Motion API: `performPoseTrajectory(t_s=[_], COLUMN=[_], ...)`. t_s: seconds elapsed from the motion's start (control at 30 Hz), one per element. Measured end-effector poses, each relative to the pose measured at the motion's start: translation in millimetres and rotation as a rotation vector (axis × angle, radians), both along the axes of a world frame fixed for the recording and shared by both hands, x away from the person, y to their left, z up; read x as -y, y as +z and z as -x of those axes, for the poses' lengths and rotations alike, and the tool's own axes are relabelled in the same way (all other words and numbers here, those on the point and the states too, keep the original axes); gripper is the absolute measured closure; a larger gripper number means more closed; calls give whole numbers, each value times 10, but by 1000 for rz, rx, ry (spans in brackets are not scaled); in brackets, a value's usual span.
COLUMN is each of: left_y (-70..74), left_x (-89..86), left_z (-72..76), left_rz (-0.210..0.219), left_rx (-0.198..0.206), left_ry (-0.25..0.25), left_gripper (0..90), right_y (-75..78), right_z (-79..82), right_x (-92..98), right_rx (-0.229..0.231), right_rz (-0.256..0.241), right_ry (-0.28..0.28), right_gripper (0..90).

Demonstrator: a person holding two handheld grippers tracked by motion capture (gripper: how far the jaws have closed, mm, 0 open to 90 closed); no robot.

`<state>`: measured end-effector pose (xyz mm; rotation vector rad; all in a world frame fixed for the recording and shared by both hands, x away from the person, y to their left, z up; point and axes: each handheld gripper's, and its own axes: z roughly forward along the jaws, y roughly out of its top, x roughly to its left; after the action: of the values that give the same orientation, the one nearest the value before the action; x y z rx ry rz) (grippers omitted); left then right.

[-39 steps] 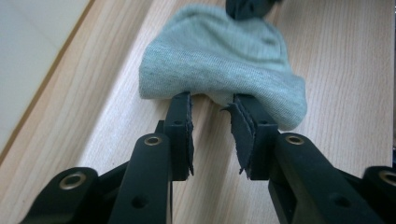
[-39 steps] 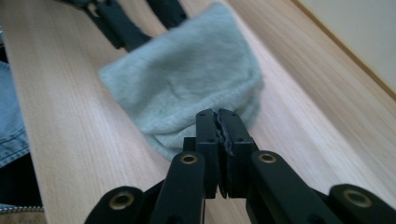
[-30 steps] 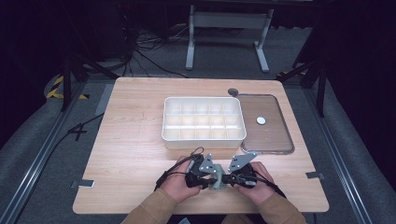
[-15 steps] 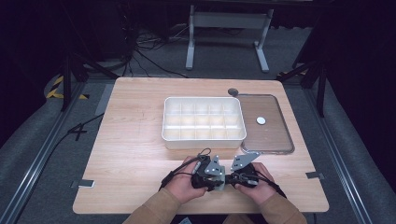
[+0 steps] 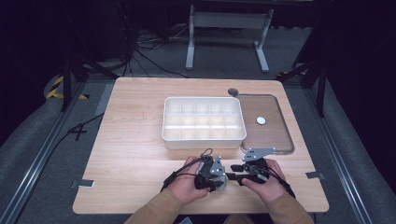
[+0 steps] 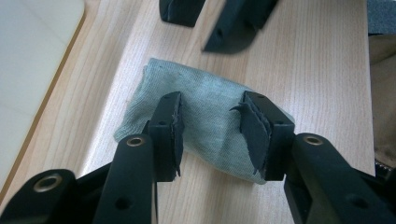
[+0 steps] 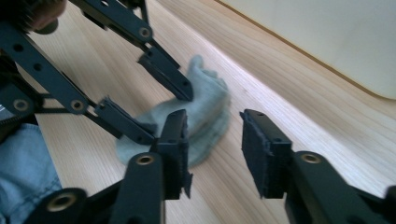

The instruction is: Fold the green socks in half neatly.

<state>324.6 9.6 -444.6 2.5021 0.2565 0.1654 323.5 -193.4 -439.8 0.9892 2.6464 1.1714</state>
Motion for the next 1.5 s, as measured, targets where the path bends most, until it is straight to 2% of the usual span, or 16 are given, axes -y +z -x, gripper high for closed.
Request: performPoseTrajectory(t_s=[0.2, 0.3, 0.33, 0.43, 0.5, 0.53, 0.6, 0.77, 0.87, 1.13, 1.27, 1.33, 1.5], left_y=[2, 5, 15, 33, 33, 16, -22, -53, -56, -70, -71, -71, -49], left_x=[-3, -12, -20, -74, -91, -116, -123, -133, -134, -160, -172, -177, -217], left_z=[8, 18, 21, 36, 31, 34, 36, 60, 90, 92, 92, 90, 77], left_rz=[1, 1, -6, 8, 12, 12, -5, -28, -31, -21, -21, -20, -18], left_rx=[-4, 4, 3, 12, 14, 3, 0, -14, 6, 2, -4, -8, -13], left_ry=[8, 15, 14, 53, 57, 76, 86, 127, 129, 138, 143, 142, 149], left_gripper=[581, 564, 552, 446, 411, 411, 384, 378, 380, 383, 381, 379, 383], right_y=[-48, -94, -106, -143, -145, -143, -149, -180, -201, -265, -296, -306, -261], right_z=[3, -8, -12, -28, -32, -32, -40, -69, -106, -195, -222, -224, -195], right_x=[-93, -121, -123, -138, -141, -147, -179, -222, -215, -209, -211, -210, -236], right_rx=[29, 10, 6, -12, -12, -13, -19, -69, -107, -180, -231, -251, -229], right_rz=[-13, -21, -15, 17, 26, 30, 43, 20, 9, -28, -72, -98, -81], right_ry=[-38, -52, -51, -39, -34, -32, -19, -10, -17, -31, -18, -8, -4], right_gripper=[563, 555, 557, 558, 559, 560, 559, 547, 526, 498, 568, 647, 725])
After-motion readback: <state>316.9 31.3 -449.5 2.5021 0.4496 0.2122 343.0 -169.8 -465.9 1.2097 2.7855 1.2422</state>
